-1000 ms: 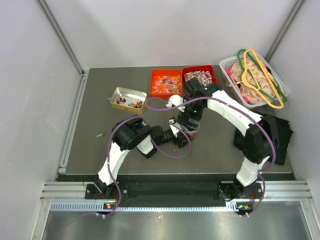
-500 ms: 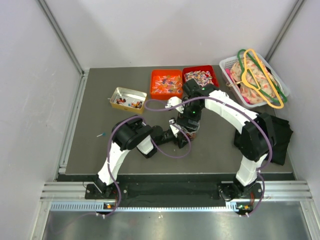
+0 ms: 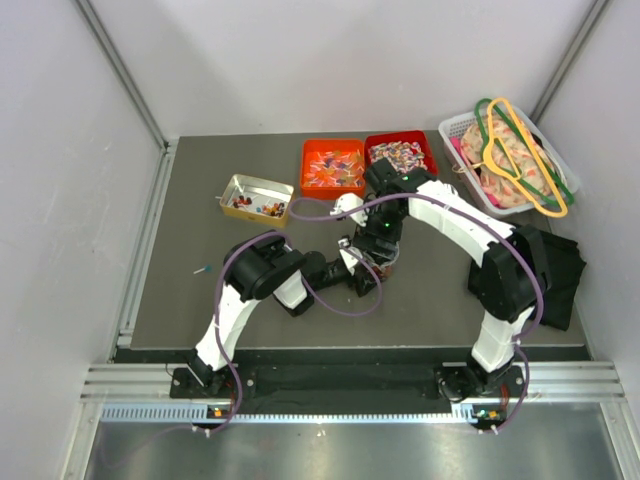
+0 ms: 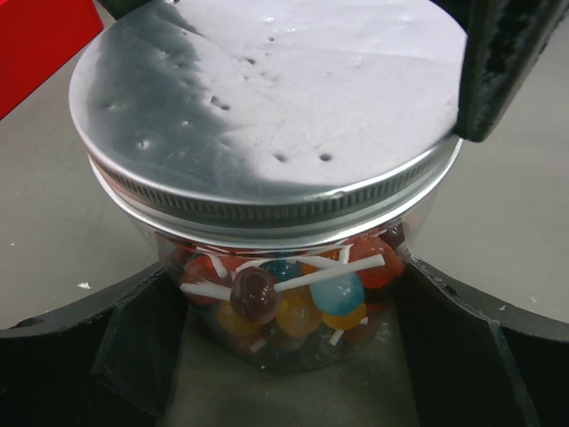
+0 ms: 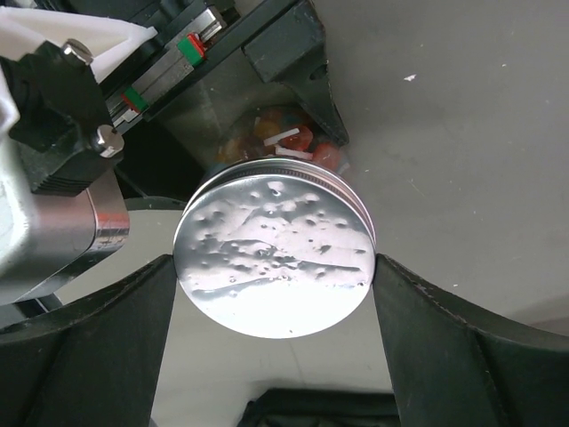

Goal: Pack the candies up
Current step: Screw the bottle lid onto the packing bottle.

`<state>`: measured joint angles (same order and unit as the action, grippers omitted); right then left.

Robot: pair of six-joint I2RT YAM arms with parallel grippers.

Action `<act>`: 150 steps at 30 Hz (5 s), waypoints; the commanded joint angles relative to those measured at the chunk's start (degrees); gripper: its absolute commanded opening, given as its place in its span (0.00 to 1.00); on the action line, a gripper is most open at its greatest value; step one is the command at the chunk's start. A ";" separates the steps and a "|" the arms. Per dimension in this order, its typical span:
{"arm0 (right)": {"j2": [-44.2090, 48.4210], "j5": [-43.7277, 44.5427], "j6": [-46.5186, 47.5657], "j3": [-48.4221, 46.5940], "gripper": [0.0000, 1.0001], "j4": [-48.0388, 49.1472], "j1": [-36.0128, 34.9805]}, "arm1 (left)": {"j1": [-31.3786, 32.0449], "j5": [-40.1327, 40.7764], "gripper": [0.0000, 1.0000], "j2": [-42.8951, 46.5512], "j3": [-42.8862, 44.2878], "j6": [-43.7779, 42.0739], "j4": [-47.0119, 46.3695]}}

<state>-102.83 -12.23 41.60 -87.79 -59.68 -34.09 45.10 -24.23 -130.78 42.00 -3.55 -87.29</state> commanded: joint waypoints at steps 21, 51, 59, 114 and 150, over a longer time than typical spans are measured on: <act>0.17 9.77 -29.02 4.92 0.69 8.19 -0.81 | -0.10 -0.21 0.77 -2.99 -0.69 0.65 -1.22; 8.35 3.71 -15.42 0.96 0.99 2.82 -0.63 | -0.01 -0.21 0.75 -2.99 -0.69 0.39 -0.96; 8.52 -2.80 -8.05 3.15 0.99 0.54 -0.63 | -0.01 -0.38 0.74 -2.90 -0.60 0.30 -0.78; 1.40 6.16 -23.05 5.87 0.99 17.92 1.48 | -0.01 -0.73 0.70 -3.16 -0.25 0.30 -0.25; 3.15 19.53 -35.54 3.58 0.99 20.92 5.61 | -0.01 -0.82 0.68 -3.25 -0.42 0.30 -0.78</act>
<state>-104.40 5.72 3.62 -84.44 -38.59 -31.33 44.51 -24.38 -131.57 42.89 -3.25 -87.70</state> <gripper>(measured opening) 0.990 0.906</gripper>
